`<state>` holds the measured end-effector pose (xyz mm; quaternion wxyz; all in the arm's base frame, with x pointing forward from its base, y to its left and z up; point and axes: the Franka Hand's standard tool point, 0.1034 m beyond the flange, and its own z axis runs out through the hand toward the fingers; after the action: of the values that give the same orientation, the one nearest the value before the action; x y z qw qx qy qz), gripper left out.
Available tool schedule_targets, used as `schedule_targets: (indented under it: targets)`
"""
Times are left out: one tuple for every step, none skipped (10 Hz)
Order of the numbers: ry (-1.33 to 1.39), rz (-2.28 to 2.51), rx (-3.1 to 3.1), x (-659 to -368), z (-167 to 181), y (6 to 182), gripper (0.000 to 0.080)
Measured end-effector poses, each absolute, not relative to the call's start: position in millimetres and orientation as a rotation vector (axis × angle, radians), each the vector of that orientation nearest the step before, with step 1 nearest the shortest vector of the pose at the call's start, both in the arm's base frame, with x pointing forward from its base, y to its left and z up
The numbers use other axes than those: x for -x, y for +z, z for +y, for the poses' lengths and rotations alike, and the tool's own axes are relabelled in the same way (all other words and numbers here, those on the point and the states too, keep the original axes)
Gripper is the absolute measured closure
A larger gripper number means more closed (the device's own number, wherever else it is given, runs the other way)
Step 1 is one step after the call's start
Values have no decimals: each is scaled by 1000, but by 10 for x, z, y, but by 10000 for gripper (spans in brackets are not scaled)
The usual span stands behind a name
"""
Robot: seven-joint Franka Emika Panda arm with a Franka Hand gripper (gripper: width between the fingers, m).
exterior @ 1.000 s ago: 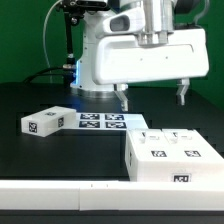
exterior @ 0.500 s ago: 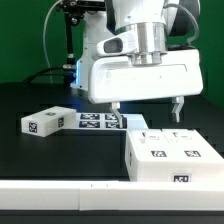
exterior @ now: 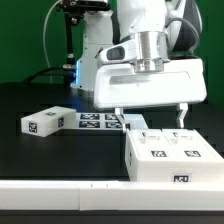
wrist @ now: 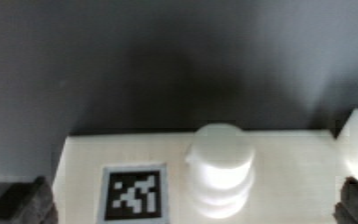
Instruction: Assemble cabinet
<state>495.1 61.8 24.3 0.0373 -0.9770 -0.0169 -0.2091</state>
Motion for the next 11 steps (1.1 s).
schedule_targets:
  targets:
    - [-615, -57, 3004, -4934, 602, 186, 3]
    - [-612, -50, 3006, -4930, 567, 127, 3]
    - [-571, -44, 3008, -4927, 565, 72, 3]
    - [-533, -45, 3008, -4944, 588, 46, 3]
    - [-542, -48, 3007, -4983, 574, 46, 3]
    - [-543, -30, 3006, -5005, 528, 37, 3]
    - [-548, -39, 3001, -5026, 573, 46, 3]
    - [-552, -77, 3004, -5033, 567, 48, 3]
    - [-553, -106, 3009, -5033, 536, 39, 3]
    - [-552, -105, 3009, -5032, 541, 39, 3]
    - [-552, -106, 3009, -5032, 542, 39, 131]
